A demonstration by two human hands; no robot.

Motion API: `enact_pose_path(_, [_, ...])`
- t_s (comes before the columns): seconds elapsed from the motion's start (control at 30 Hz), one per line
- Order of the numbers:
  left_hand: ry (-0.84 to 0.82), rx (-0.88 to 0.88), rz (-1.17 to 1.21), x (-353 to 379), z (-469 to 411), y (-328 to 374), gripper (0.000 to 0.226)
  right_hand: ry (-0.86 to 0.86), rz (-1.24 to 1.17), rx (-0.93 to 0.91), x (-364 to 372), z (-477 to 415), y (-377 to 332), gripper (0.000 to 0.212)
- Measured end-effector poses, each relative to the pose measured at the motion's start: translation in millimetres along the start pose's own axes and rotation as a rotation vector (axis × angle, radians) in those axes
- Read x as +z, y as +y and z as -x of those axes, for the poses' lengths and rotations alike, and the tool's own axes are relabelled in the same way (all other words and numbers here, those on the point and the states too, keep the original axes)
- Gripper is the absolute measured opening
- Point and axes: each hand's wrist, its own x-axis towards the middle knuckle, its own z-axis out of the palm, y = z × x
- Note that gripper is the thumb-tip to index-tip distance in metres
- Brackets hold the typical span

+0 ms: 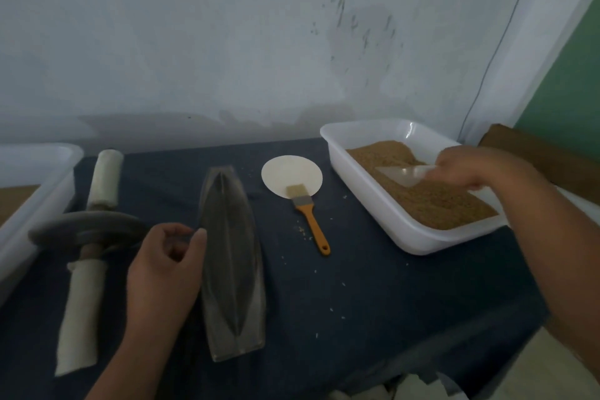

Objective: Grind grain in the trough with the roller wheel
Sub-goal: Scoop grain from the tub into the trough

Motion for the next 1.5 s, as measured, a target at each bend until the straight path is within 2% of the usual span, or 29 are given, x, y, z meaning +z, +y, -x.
enact_pose_path(0.1, [0.004, -0.001, 0.017, 0.2, -1.3, 2.2, 0.018, -0.013, 0.142, 0.105, -6.0, -5.5, 20.6, 0.058])
enact_pose_path(0.2, [-0.013, -0.007, 0.034, 0.4, 0.1, 2.5, 0.017, -0.076, 0.183, 0.162, 2.6, -15.1, 16.7, 0.061])
enact_pose_path(0.37, [-0.014, 0.009, 0.048, 1.0, 0.7, -0.4, 0.017, -0.074, -0.023, 0.131, 30.6, -55.3, -19.5, 0.066])
enact_pose_path(0.5, [-0.006, 0.003, 0.042, 3.8, -2.5, -3.0, 0.016, -0.031, -0.094, 0.058, 41.6, -85.0, -43.8, 0.063])
enact_pose_path(0.63, [-0.026, -0.025, 0.027, 4.4, -6.2, -8.0, 0.017, -0.033, -0.087, 0.022, 57.6, -106.4, -45.9, 0.058])
enact_pose_path(0.77, [-0.043, -0.032, -0.007, 6.7, -9.1, -10.0, 0.018, -0.014, -0.208, 0.033, 62.2, -110.5, -41.3, 0.057])
enact_pose_path(0.97, [-0.051, -0.071, -0.035, 8.6, -13.2, -15.3, 0.021, -0.024, -0.629, 0.122, 47.4, -85.2, -29.6, 0.066])
enact_pose_path(1.03, [-0.059, -0.083, -0.04, 8.3, -16.0, -17.9, 0.023, 0.02, -0.657, 0.081, 43.4, -68.3, -28.1, 0.056])
enact_pose_path(1.1, [-0.066, -0.104, -0.048, 9.8, -17.8, -19.0, 0.027, 0.066, -0.718, 0.038, 42.9, -47.3, -22.5, 0.037])
enact_pose_path(1.2, [-0.097, -0.158, -0.059, 10.5, -22.9, -24.2, 0.029, 0.137, -0.672, -0.032, 48.3, -22.7, -24.7, 0.026])
enact_pose_path(1.27, [-0.139, -0.195, -0.042, 13.5, -21.1, -25.3, 0.028, 0.2, -0.617, -0.079, 50.6, -9.7, -23.8, 0.027])
enact_pose_path(1.37, [-0.172, -0.231, 0.006, 16.6, -19.2, -26.0, 0.023, 0.203, -0.654, -0.094, 50.9, -0.5, -26.0, 0.028])
enact_pose_path(1.5, [-0.196, -0.198, 0.028, 14.0, -17.7, -24.7, 0.027, 0.22, -0.632, -0.1, 50.8, 6.3, -30.2, 0.035])
